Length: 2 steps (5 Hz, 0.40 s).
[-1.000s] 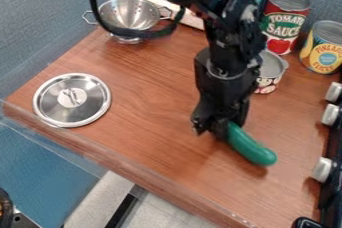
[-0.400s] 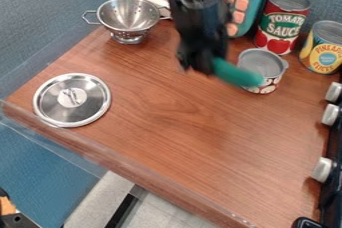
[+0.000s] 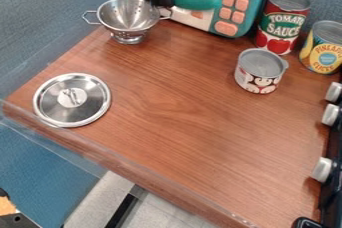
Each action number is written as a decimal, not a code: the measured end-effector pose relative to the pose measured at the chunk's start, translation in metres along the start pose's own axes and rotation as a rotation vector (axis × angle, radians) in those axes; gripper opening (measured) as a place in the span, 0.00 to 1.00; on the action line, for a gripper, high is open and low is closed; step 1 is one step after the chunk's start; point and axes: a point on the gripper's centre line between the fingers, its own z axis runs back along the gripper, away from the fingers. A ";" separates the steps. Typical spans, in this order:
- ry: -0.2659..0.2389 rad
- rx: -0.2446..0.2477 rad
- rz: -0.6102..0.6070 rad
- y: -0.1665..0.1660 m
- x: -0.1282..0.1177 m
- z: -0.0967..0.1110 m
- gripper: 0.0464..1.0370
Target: Take green thing and put it in the pot
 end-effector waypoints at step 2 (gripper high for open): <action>-0.203 -0.014 0.196 -0.028 0.076 -0.021 0.32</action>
